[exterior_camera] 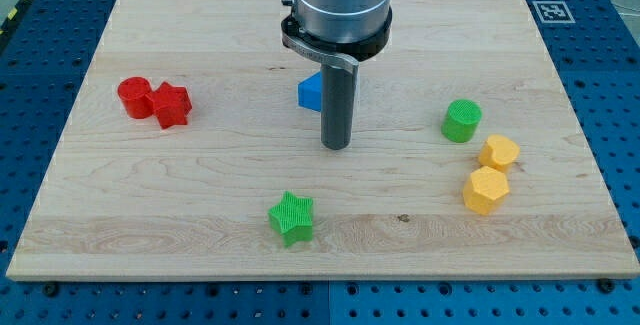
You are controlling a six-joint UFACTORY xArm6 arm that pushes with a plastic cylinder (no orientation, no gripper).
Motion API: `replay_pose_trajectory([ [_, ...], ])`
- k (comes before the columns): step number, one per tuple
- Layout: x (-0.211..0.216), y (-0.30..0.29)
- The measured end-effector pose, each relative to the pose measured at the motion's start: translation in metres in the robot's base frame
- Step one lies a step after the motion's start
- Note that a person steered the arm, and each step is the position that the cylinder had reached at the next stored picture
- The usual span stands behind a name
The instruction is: Move the arm left to the yellow hexagon
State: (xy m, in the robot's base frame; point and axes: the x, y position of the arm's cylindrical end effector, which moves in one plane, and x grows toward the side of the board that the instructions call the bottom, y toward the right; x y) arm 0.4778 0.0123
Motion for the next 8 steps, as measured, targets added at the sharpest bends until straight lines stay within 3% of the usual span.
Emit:
replay_pose_trajectory([
  [3, 0.009, 0.014],
  [8, 0.072, 0.107],
])
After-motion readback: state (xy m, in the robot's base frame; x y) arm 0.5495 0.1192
